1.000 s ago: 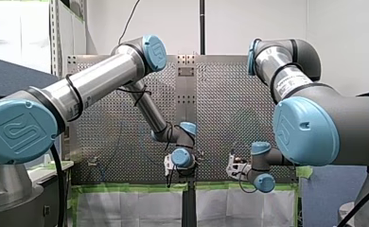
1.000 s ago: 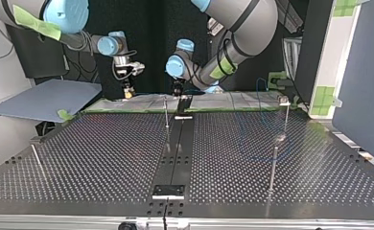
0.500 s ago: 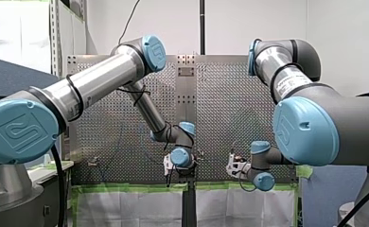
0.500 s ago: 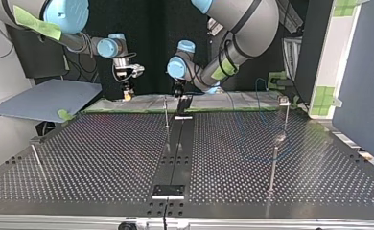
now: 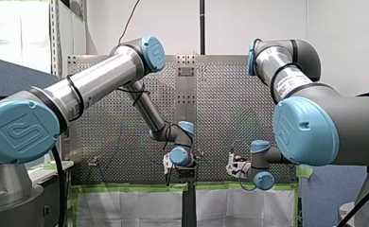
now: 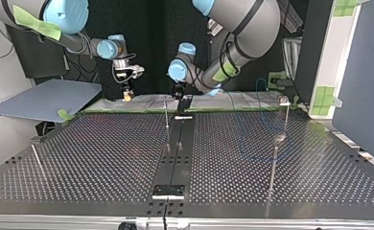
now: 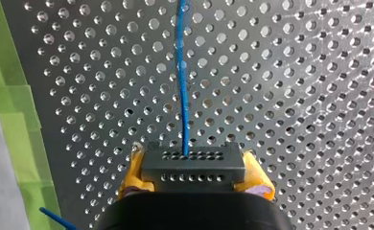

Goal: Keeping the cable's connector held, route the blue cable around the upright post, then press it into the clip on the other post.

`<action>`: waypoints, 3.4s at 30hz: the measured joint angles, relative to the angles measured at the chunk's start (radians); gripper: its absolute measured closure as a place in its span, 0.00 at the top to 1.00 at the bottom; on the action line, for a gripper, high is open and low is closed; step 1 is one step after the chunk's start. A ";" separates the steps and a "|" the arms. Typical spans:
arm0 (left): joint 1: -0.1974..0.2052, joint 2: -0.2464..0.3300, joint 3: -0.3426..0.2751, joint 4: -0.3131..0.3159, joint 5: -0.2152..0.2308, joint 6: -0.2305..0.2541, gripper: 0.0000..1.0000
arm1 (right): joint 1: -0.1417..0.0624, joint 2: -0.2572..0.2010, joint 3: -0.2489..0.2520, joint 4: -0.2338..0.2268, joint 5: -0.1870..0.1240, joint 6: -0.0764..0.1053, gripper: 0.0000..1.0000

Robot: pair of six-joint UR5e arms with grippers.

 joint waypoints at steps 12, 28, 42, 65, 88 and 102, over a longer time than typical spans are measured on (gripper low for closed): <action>0.008 -0.001 0.050 -0.057 0.017 0.004 0.00 | -0.003 0.000 -0.017 0.014 0.003 0.009 0.00; 0.048 -0.001 0.082 -0.089 0.085 -0.029 0.00 | -0.008 0.001 -0.067 0.036 0.002 0.019 0.00; 0.074 -0.002 0.089 -0.092 0.110 -0.057 0.00 | -0.024 0.001 -0.093 0.035 0.002 0.020 0.00; 0.089 -0.002 0.130 -0.128 0.084 -0.081 0.00 | -0.043 0.001 -0.145 0.046 0.006 0.023 0.00; 0.089 -0.001 0.130 -0.043 0.076 -0.056 0.34 | -0.070 0.001 -0.199 0.065 0.006 0.029 0.00; 0.079 -0.001 0.130 -0.083 0.028 0.000 1.00 | -0.076 0.002 -0.200 0.077 0.006 0.029 0.00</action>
